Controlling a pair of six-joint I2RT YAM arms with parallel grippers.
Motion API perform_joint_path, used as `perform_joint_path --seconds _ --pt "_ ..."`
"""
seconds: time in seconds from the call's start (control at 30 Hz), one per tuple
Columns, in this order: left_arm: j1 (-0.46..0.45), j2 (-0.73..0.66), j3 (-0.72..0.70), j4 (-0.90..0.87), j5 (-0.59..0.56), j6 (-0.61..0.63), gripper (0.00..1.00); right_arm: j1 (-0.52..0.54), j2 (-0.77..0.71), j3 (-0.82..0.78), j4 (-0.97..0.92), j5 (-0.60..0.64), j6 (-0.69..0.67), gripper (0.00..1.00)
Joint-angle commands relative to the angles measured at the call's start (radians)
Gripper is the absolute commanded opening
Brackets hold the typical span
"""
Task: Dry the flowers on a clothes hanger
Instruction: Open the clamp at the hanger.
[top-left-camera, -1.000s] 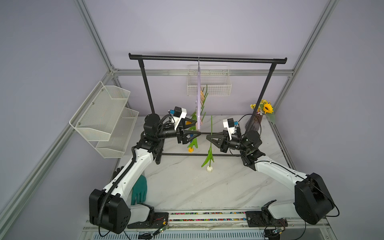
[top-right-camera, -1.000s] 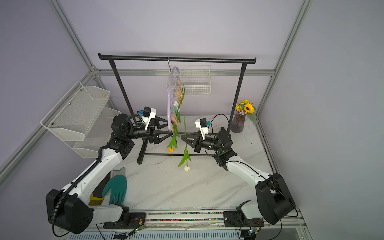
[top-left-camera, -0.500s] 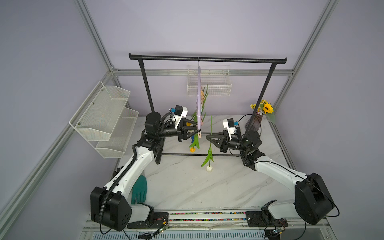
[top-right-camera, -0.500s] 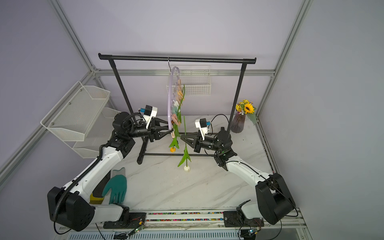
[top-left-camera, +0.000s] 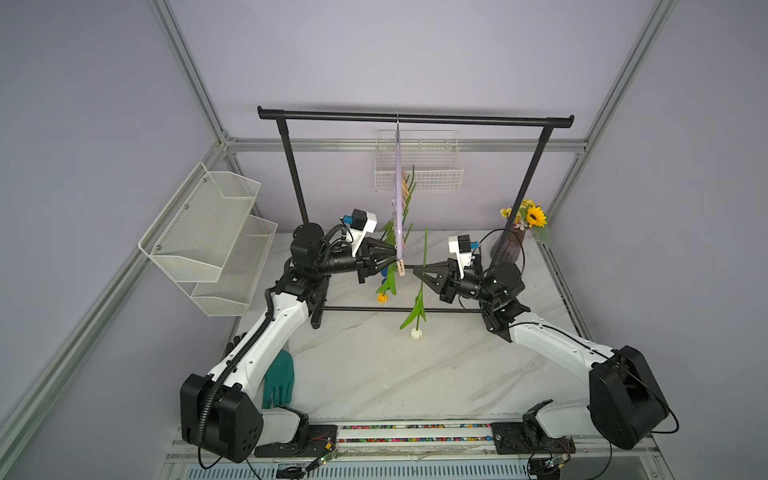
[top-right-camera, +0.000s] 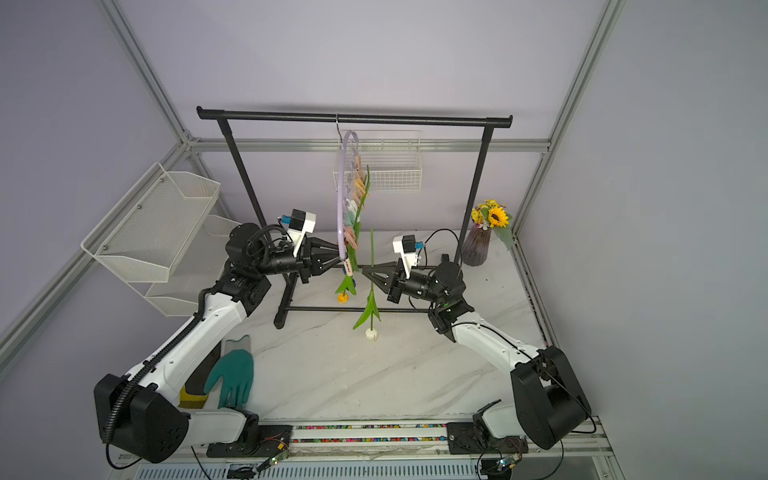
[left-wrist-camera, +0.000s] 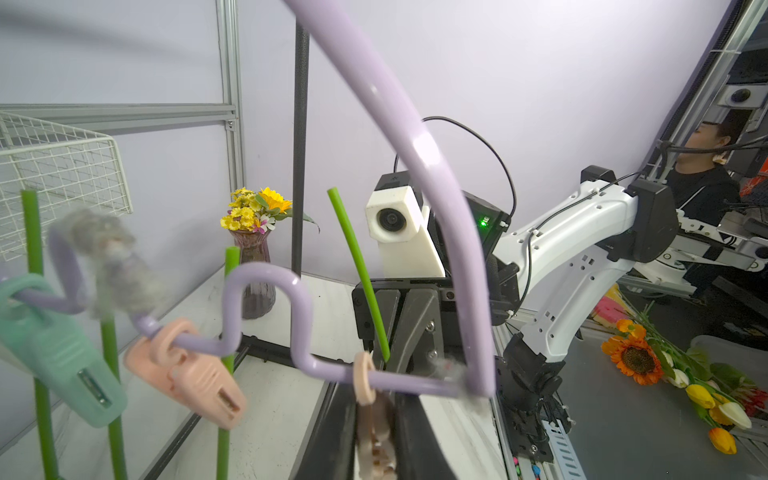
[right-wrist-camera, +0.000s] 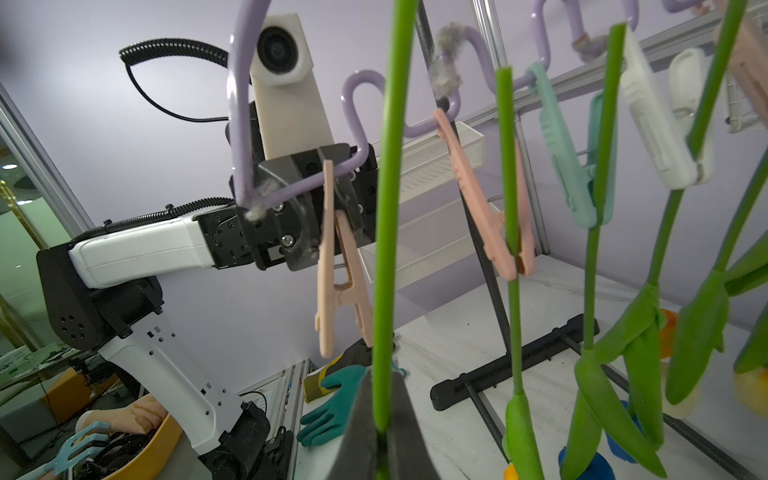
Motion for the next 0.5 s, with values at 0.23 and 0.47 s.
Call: perform_joint_path --seconds 0.23,0.47 --pt "-0.017 -0.01 0.049 0.02 -0.041 -0.002 0.08 0.018 0.023 -0.071 0.199 0.111 0.145 0.0" --pt "-0.025 -0.002 0.056 0.031 -0.054 -0.005 0.0 0.049 0.059 -0.112 0.299 0.161 0.215 0.0"
